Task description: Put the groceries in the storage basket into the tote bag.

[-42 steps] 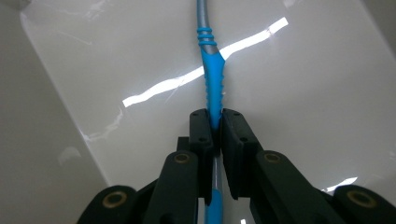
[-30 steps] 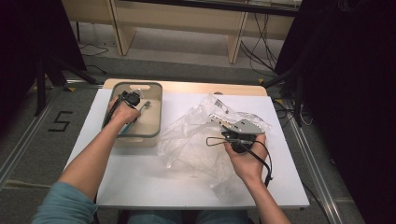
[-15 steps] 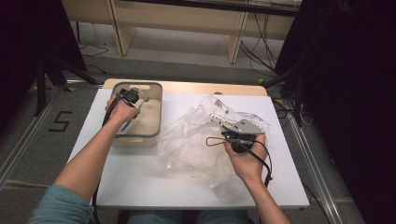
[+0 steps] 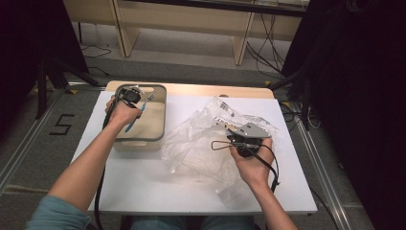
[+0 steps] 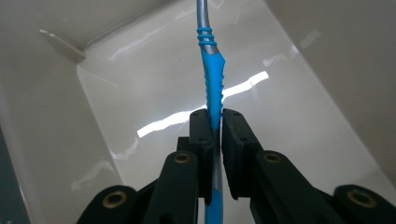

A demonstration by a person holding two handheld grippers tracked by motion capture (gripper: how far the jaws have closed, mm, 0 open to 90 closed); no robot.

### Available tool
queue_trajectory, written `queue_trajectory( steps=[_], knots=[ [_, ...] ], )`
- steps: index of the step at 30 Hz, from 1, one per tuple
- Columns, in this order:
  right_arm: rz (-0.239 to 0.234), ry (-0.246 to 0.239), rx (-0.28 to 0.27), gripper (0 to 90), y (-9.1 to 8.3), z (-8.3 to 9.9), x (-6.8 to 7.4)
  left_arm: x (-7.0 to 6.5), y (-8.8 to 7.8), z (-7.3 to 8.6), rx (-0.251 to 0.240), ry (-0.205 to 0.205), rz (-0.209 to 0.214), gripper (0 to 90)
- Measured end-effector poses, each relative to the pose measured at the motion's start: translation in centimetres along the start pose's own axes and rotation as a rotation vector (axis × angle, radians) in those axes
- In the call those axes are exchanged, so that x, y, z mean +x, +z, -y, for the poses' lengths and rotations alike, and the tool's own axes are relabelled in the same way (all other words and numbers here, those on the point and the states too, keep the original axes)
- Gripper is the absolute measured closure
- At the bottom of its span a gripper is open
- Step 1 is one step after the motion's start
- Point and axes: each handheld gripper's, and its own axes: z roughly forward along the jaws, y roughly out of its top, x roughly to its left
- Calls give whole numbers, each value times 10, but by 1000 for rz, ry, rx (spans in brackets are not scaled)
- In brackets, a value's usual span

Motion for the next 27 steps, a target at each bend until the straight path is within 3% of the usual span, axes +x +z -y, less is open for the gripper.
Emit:
queue_trajectory(
  steps=[17, 27],
  knots=[
    [-2, -3, 2, 900, 0, 0, 1, -11, -25, 0, -90, 13, 44, 826],
    [-1, -1, 3, 900, 0, 0, 1, -23, -44, 2, -144, 56, 73, 826]
  ],
)
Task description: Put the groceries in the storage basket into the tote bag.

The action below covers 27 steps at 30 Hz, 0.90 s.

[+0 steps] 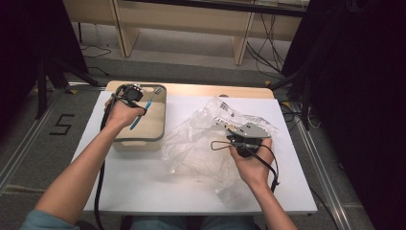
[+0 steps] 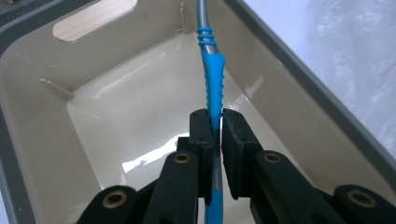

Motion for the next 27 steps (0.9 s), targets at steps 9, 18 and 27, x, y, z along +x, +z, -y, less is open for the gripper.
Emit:
queue_trajectory(
  steps=[9, 18, 27],
  knots=[
    [1, 0, 3, 900, 0, 0, 1, -11, -13, 1, -33, 22, 27, 826],
    [1, -1, 3, 900, 1, 0, 1, -22, -21, 5, -58, 38, 54, 826],
    [0, -1, 3, 900, 0, 0, 1, -34, -32, 10, -85, 66, 80, 826]
  ],
)
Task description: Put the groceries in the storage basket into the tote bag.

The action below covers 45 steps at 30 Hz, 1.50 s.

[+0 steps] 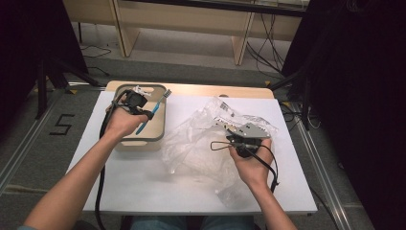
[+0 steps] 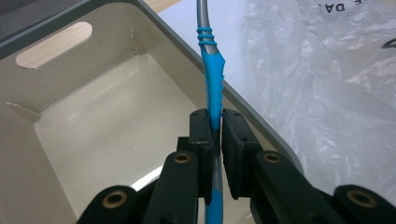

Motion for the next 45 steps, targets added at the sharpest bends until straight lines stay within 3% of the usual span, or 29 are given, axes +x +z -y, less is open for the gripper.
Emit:
queue_trajectory(
  steps=[32, 45],
  knots=[
    [-2, 0, 0, 900, 0, 0, 0, -49, -33, 17, -88, 95, 108, 826],
    [-1, 0, -2, 900, 1, 0, 0, -78, -46, 27, -125, 145, 166, 826]
  ],
)
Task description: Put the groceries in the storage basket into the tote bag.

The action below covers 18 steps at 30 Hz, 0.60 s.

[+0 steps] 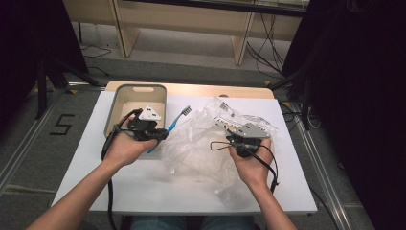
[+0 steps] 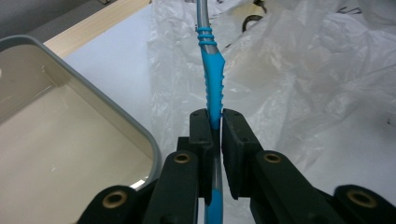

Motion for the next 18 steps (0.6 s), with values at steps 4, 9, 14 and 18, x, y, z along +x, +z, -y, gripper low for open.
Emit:
queue_trajectory(
  steps=[4, 9, 14, 18],
  knots=[
    [-1, 2, 1, 900, 0, 0, 0, -9, -1, 3, -2, 19, 17, 826],
    [-2, 3, 1, 900, 0, 0, 0, -19, -1, 5, -9, 26, 38, 826],
    [-1, 2, 5, 900, 0, 0, 0, -28, -1, 9, -14, 37, 57, 826],
    [-1, 2, 3, 900, 1, 1, 0, -34, 1, 12, -8, 49, 70, 826]
  ],
)
